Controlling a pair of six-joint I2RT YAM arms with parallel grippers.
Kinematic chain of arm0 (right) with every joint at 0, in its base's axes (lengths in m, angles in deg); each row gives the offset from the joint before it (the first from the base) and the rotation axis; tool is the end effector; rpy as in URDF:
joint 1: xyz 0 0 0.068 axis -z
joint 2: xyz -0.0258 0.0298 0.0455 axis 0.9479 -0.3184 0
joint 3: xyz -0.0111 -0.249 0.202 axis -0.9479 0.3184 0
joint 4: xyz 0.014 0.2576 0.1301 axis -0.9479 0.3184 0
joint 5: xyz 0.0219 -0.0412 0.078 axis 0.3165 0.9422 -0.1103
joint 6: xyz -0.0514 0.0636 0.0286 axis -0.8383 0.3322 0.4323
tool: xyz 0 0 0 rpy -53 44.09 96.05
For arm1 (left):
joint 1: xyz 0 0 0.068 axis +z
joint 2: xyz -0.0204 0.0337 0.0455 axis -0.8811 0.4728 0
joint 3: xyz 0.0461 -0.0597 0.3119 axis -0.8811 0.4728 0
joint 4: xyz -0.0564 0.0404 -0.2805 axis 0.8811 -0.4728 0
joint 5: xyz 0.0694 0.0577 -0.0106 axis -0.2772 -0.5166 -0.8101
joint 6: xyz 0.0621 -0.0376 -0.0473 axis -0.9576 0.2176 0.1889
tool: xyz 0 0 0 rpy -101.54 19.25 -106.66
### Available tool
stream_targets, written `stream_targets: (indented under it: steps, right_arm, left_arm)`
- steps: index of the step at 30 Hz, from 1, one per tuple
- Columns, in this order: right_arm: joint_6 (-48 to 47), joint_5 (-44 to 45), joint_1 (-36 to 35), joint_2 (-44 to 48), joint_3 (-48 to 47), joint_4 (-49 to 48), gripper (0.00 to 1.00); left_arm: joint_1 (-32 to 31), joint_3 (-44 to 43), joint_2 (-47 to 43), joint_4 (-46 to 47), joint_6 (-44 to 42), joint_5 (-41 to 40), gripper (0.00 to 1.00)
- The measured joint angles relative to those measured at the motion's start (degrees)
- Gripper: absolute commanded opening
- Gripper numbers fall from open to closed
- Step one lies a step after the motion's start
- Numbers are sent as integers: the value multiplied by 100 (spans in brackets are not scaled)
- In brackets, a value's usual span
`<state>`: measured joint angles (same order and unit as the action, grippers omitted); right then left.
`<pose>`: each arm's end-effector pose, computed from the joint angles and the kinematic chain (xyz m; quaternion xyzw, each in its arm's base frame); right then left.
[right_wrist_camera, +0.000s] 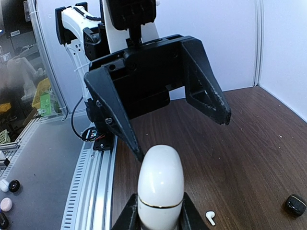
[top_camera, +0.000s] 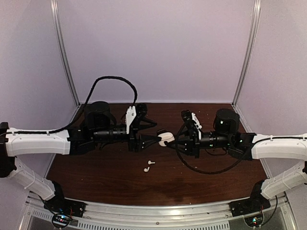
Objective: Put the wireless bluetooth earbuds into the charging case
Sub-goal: Open the charging case.
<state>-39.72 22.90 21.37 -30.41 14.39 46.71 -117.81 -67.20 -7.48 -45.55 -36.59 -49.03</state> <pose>0.1627 0.2733 0.3081 -0.4905 0.5574 0.5154 0.4279 0.1804 -0.3194 0.3361 0.4606 0.5852 -0.4303 0.5102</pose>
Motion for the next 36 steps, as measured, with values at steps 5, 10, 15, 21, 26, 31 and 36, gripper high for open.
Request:
stream_targets:
  steps: [5, 10, 15, 21, 26, 31, 36]
  right_arm:
    - [-151, 13, -44, 17, 0, 94, 0]
    - [-223, 31, -79, 17, 0, 164, 0]
    - [-234, 74, -103, 22, 0, 179, 0]
    - [-236, 114, -107, 57, 0, 184, 0]
    - [-275, 140, -111, 61, 0, 195, 0]
    - [-503, 378, -195, 87, 0, 221, 0]
    - [-706, 533, -249, 153, 0, 356, 0]
  left_arm:
    - [61, -13, 26, -59, 140, 76, 65]
    - [72, -66, 55, -74, 140, 295, 66]
    - [81, -199, 234, -136, 140, 592, 66]
    - [81, -396, 466, -341, 87, 686, 65]
    - [114, -417, 479, -376, 111, 704, 63]
    - [216, -417, 474, -372, 291, 870, 63]
    - [297, -417, 459, -278, 439, 968, 63]
